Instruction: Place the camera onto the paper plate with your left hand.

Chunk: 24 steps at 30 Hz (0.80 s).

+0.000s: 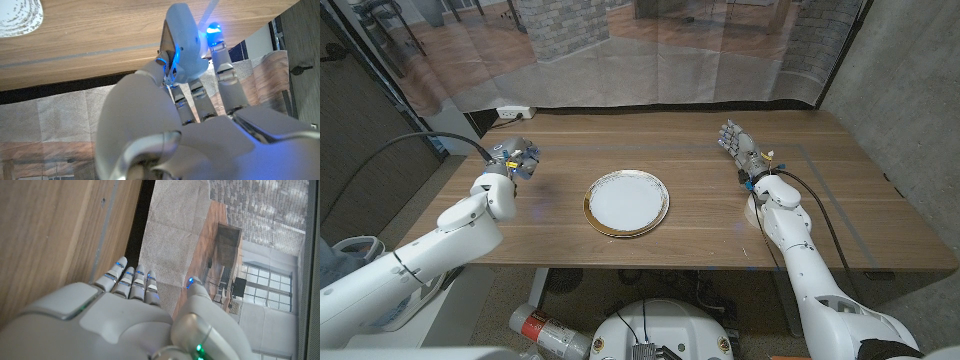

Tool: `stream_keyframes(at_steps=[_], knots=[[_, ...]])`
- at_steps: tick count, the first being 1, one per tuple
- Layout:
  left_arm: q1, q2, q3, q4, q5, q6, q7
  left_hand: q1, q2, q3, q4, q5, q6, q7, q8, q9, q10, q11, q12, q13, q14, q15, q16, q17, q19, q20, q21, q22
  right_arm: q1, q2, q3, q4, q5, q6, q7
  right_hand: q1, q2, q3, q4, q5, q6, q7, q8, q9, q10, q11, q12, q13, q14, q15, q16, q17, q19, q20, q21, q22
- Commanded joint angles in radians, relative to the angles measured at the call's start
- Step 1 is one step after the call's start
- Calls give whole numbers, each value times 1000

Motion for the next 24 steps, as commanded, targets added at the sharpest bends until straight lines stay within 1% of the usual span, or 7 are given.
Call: stream_keyframes(at_steps=[1,5,13,14,17,24], knots=[[-41,2,32,-7,30,-14,-30,18,19,9,15,8,6,-1,2,5,14,0,6,6,20,-41,-3,3,-16,-23,10,3,-7,1,11,0,15,8,0,-5,5,3,-3,1,8,-3,6,6,8,0,1,5,11,-1,2,5,7,-6,-7,4],[-54,5,40,-2,37,-46,-40,17,18,8,16,8,5,-3,1,5,16,0,5,7,22,-42,-4,4,-16,-24,12,3,-6,2,12,3,17,13,1,-5,5,3,-3,1,9,-4,6,6,9,1,2,5,10,-1,1,5,7,-6,-8,4],[-76,-10,52,27,53,-108,-41,13,14,5,18,7,12,-6,1,4,20,-4,4,12,29,-49,-6,6,-15,-28,16,4,-8,2,13,-4,16,10,-5,-5,6,3,-3,1,10,-4,6,6,8,0,1,5,10,-1,0,5,7,-5,-11,4],[-81,-10,55,32,56,-119,-44,12,13,5,18,7,13,-6,1,4,26,-14,5,13,30,-49,-7,6,-14,-30,18,4,-8,1,13,-5,15,9,-6,-6,6,3,-3,1,10,-3,6,6,8,-1,1,5,10,0,1,5,7,-6,-11,4],[-95,-21,66,43,68,-129,-49,12,13,4,18,7,15,-6,1,4,32,-14,6,14,29,-49,-8,7,-15,-30,19,4,-7,1,13,-5,15,8,-7,-6,5,3,-3,1,9,-4,6,6,8,1,1,5,10,-2,1,5,8,-5,-12,4],[-107,-31,69,76,71,-220,-52,14,12,4,17,6,17,-10,0,4,37,-16,5,18,34,-57,-9,9,-16,-33,21,4,-3,2,15,2,17,15,-8,-6,6,3,-3,1,9,-4,6,6,8,-2,1,5,11,-1,0,5,9,-6,-14,4]])
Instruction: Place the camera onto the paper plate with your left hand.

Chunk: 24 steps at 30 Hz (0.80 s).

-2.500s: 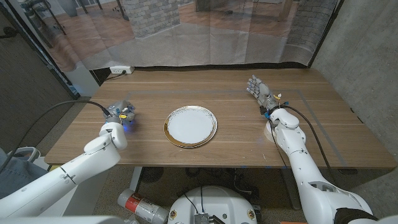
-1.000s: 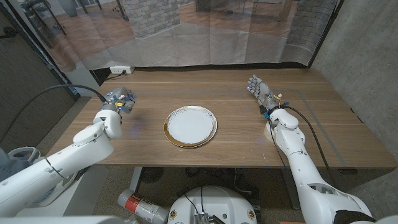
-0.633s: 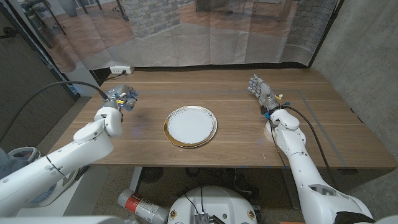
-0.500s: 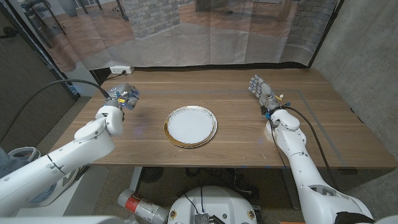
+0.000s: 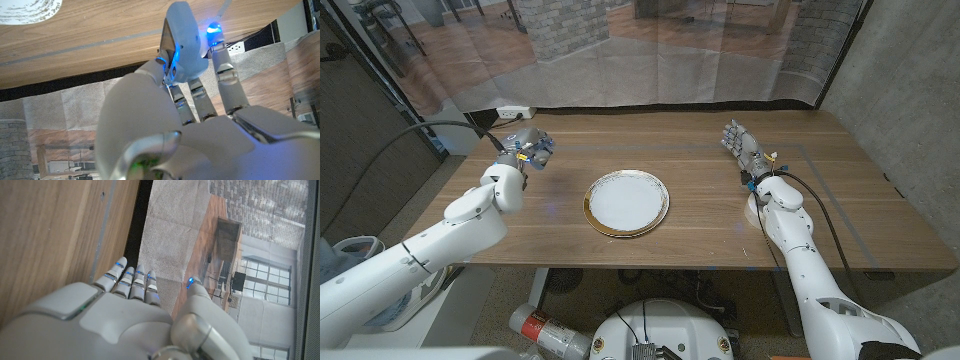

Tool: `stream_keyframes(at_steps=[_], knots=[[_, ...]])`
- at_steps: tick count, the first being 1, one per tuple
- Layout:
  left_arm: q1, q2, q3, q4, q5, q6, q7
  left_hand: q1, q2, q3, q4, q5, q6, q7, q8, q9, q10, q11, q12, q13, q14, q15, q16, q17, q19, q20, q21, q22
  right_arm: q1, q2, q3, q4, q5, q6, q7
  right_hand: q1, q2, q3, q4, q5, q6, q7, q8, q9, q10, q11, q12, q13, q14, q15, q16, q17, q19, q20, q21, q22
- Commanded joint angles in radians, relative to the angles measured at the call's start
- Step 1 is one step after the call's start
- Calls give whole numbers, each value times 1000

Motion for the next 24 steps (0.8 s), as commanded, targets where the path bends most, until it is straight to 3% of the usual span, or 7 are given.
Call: stream_keyframes(at_steps=[1,7,24], knots=[[-35,-19,22,45,27,-132,-18,9,17,9,13,3,9,-2,0,4,14,-2,5,4,18,-55,0,4,-17,-35,8,3,4,2,4,4,4,7,-4,-6,6,3,-4,1,9,-4,6,6,10,-1,2,5,11,-1,1,5,9,-6,-6,4],[-55,-29,42,51,56,-150,-42,11,16,9,11,3,12,-6,0,4,18,-6,4,8,17,-63,-3,6,-23,-40,9,2,0,3,7,2,6,10,-8,-6,6,4,-4,1,9,-3,6,6,9,2,1,5,11,0,0,5,10,-6,-8,4],[-36,-24,42,54,96,-276,-68,12,18,7,14,2,9,-6,-5,3,13,0,-6,17,8,-67,-12,14,-45,-38,8,2,-19,6,9,-29,10,7,-17,-6,6,4,-4,1,10,-3,6,6,10,0,2,5,13,-2,1,5,13,-7,-12,4]])
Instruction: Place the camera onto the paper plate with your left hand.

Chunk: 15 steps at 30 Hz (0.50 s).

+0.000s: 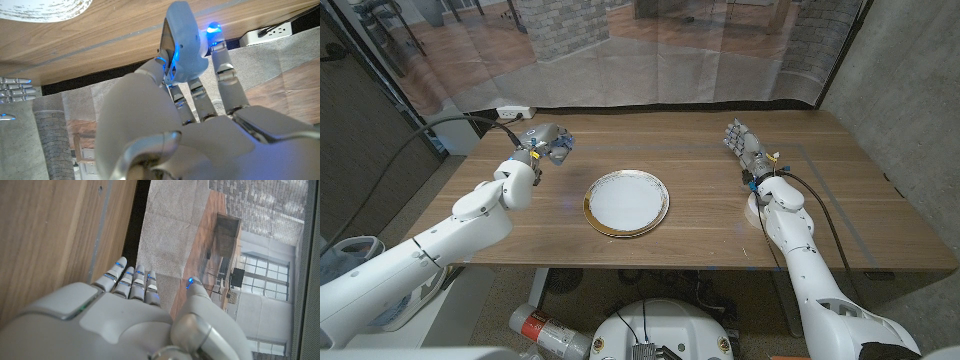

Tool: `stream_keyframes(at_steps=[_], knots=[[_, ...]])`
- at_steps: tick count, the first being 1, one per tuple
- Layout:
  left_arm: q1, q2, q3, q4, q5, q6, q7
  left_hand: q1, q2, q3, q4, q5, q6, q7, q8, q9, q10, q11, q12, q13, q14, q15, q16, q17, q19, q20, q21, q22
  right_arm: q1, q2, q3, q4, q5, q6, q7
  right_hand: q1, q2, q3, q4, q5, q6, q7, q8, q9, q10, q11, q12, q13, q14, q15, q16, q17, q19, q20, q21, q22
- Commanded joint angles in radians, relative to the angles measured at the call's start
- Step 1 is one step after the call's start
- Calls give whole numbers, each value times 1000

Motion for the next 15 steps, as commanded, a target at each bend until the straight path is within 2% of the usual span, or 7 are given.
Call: stream_keyframes(at_steps=[1,10,15], knots=[[11,-1,-1,12,27,-97,-14,12,18,10,11,2,6,-4,-1,3,8,5,-2,4,5,-63,-3,5,-46,-39,4,3,-14,3,1,-22,4,-1,-6,-2,2,4,-5,1,10,-3,6,6,9,0,1,5,10,2,1,5,7,-12,-2,4],[29,-4,-19,23,32,-163,-9,14,18,9,10,2,14,-7,1,3,13,0,-4,8,11,-67,-2,10,-47,-43,8,2,-17,3,-2,-30,2,0,-12,-2,2,4,-5,1,10,-4,6,6,9,2,1,5,9,1,0,5,9,-12,-4,4],[25,2,-16,12,39,-172,-48,16,19,8,10,0,3,-7,-5,3,3,-1,-12,13,1,-69,-9,14,-66,-41,4,2,-18,4,-3,-31,2,0,-14,-2,2,4,-5,1,10,-3,5,6,10,0,2,5,9,2,0,5,9,-13,-5,4]])
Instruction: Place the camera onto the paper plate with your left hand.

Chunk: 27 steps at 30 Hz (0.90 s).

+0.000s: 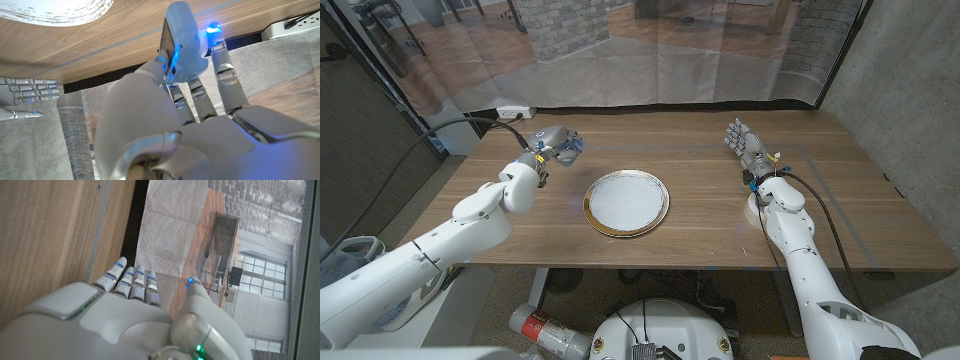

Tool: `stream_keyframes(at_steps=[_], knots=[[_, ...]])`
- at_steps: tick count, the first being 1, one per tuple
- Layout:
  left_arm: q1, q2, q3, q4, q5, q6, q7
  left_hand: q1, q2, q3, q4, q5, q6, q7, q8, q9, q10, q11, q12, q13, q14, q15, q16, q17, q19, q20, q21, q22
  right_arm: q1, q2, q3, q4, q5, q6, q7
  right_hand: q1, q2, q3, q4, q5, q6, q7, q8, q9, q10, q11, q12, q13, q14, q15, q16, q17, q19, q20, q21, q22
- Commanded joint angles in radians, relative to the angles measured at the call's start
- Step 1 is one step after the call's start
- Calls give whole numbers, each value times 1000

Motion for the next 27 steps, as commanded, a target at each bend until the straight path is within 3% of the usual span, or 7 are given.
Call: stream_keyframes(at_steps=[1,27], knots=[[4,5,-2,-3,24,-74,-41,16,18,8,10,3,-3,-1,-6,3,0,0,-6,6,-1,-69,-6,6,-62,-42,0,2,-5,2,-3,-11,0,-2,-7,-2,2,4,-5,1,10,-3,5,6,10,0,2,5,9,2,0,5,9,-13,-1,5],[-1,-11,7,-9,71,-190,-91,22,20,5,10,0,-11,-2,-13,6,-5,0,-19,20,-12,-68,-18,18,-94,-37,-2,2,10,13,-4,15,5,30,-11,-3,4,5,-5,1,13,-5,6,6,12,0,2,5,10,2,0,5,11,-12,-7,5]])
